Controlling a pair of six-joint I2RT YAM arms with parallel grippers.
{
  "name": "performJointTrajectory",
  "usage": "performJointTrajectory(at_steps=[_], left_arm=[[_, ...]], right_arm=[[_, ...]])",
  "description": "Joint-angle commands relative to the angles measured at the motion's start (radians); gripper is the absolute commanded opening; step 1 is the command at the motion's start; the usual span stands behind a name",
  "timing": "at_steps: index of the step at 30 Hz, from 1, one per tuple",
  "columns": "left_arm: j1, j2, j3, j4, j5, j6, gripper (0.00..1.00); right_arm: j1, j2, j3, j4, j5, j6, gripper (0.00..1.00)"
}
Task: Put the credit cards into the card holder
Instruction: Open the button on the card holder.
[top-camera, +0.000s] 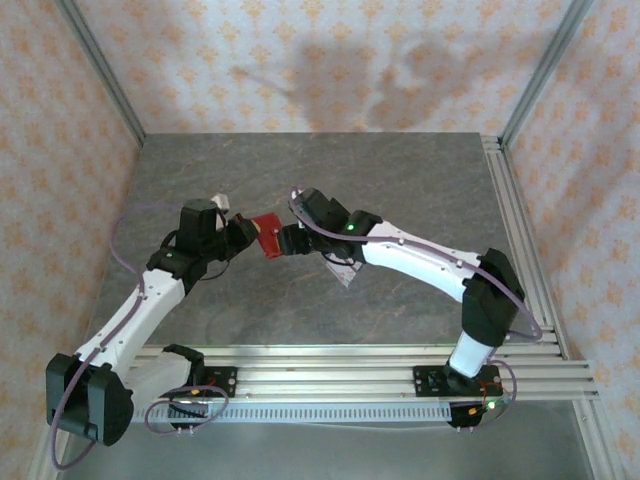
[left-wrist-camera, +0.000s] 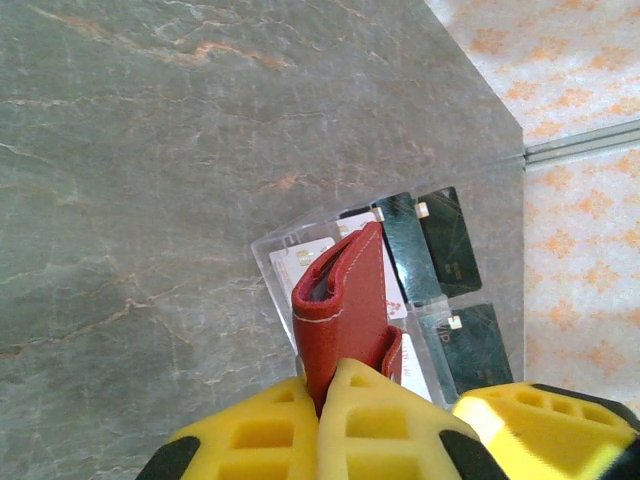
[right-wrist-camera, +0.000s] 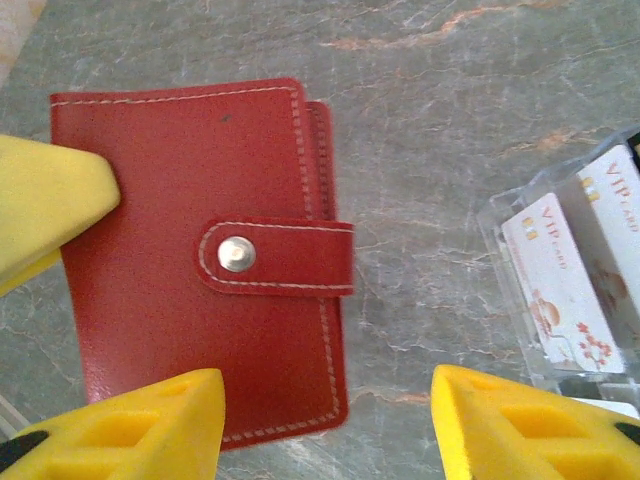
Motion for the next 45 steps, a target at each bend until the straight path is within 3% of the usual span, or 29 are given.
performJointTrajectory(at_steps=[1, 11, 16, 24, 28, 34, 43, 44, 45], left_arm=[[-0.013, -0.009, -0.014, 0.071, 0.034, -0.032, 0.00], [-0.035, 0.007, 0.009, 0.084, 0.034, -0.037, 0.00], [-0.043, 0.006, 0.016, 0.082, 0.031, -0.038, 0.00], [-0.052, 0.002, 0.026, 0.077, 0.022, -0.039, 0.00], [-0.057, 0.002, 0.026, 0.076, 0.015, -0.040, 0.00], [-0.059, -0.015, -0.009, 0.060, -0.041, -0.046, 0.00], [-0.060, 0.006, -0.091, 0.066, -0.115, -0.025, 0.00], [-0.059, 0.013, -0.098, 0.067, -0.125, -0.019, 0.02], [-0.059, 0.020, -0.105, 0.065, -0.138, -0.012, 0.15]], right_arm=[[0.009, 0.021, 0.047, 0.034, 0.022, 0.009, 0.57], [0.009, 0.074, 0.104, 0.040, 0.048, 0.007, 0.56], [0.009, 0.097, 0.123, 0.014, 0.110, 0.003, 0.49], [0.009, 0.109, 0.114, -0.010, 0.144, 0.000, 0.23], [0.005, 0.112, 0.106, -0.020, 0.145, 0.003, 0.00], [-0.040, 0.061, 0.035, -0.005, 0.129, 0.034, 0.00], [-0.074, -0.018, -0.083, 0.083, -0.045, 0.095, 0.00], [-0.075, -0.019, -0.090, 0.094, -0.067, 0.105, 0.00], [-0.074, -0.021, -0.100, 0.110, -0.087, 0.119, 0.00]])
